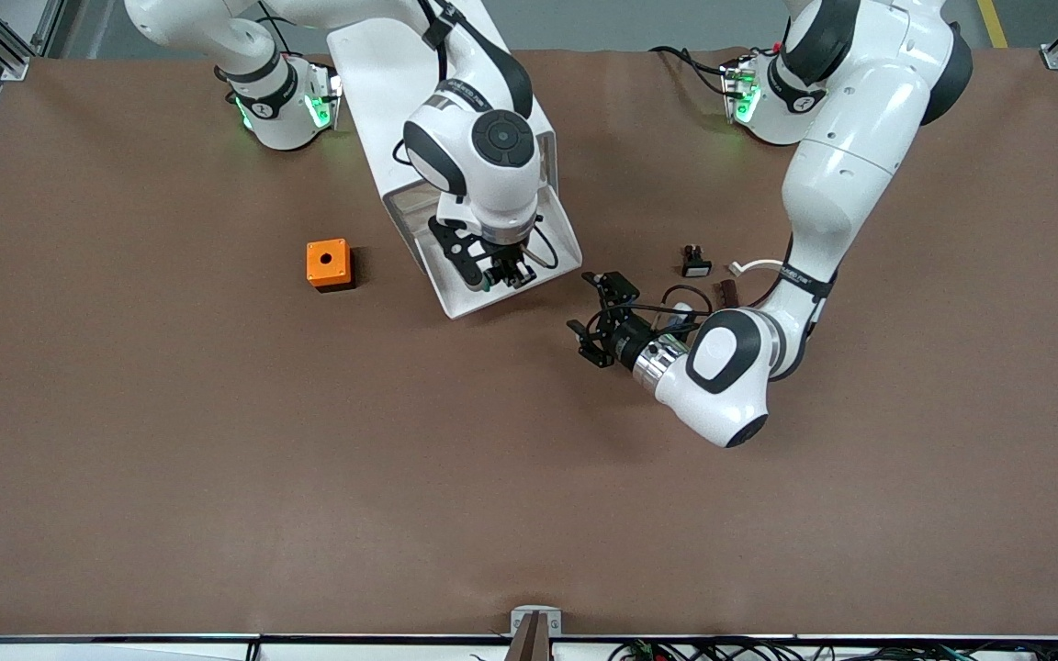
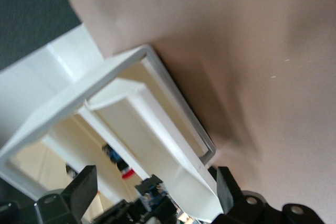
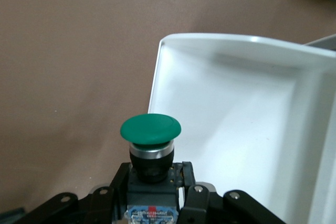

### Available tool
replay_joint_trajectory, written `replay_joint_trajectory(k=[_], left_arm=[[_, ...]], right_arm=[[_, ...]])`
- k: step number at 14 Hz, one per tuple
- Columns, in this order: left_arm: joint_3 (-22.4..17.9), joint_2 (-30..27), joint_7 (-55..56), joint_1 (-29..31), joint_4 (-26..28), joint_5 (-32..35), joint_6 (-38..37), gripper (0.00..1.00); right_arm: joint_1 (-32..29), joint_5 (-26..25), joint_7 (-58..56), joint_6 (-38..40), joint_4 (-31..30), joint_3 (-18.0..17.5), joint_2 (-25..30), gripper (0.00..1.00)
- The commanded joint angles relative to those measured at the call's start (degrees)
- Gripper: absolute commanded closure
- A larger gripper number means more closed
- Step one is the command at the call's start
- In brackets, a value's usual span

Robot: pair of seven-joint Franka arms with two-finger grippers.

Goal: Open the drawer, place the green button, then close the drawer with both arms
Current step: 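Lower the button into the drawer while the left gripper draws back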

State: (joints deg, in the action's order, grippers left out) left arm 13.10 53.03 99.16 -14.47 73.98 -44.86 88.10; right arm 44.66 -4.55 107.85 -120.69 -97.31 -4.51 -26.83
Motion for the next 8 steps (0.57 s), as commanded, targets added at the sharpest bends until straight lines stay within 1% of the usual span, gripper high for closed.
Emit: replay_joint_trajectory(k=[1,2,4,5,6,7,8], left_arm=[[-0.27,-0.91,-6.42,-0.21,-1.12,6.34,0.05,0.0],[-0.18,-0.91,-7.83,-0.39,-2.17,10.02,0.05,0.0],[-0.18,-0.91,-11.08,-0.56,-4.54,15.22,0.31,0.0],[-0.18,-0.91,-11.88,-0.65,-5.33,17.24,1.19,0.0],[-0.18,-0.91,-12.49,-0.65,-5.95,19.0,1.63,0.0],[-0.09,-1.08,-13.63,-0.65,-6.04,21.72,2.24,0.0],[0.08,-1.78,-14.86,-0.74,-6.04,23.66,3.38,0.0]], right_arm=[[1.83,-1.95,3.5,-1.83,-0.69,0.64,-1.11,1.0],[2.19,-2.91,4.81,-2.62,-0.78,0.64,-1.73,1.0],[2.97,-5.37,6.49,-2.8,-0.78,0.64,-2.87,1.0],[3.07,-5.73,6.76,-2.8,-0.78,0.64,-3.14,0.98],[3.07,-5.73,6.76,-2.71,-0.78,0.64,-3.14,0.87],[2.89,-5.73,6.76,-2.45,-0.78,0.64,-3.14,0.72],[2.81,-5.73,6.76,-2.1,-0.78,0.64,-3.05,0.54]])
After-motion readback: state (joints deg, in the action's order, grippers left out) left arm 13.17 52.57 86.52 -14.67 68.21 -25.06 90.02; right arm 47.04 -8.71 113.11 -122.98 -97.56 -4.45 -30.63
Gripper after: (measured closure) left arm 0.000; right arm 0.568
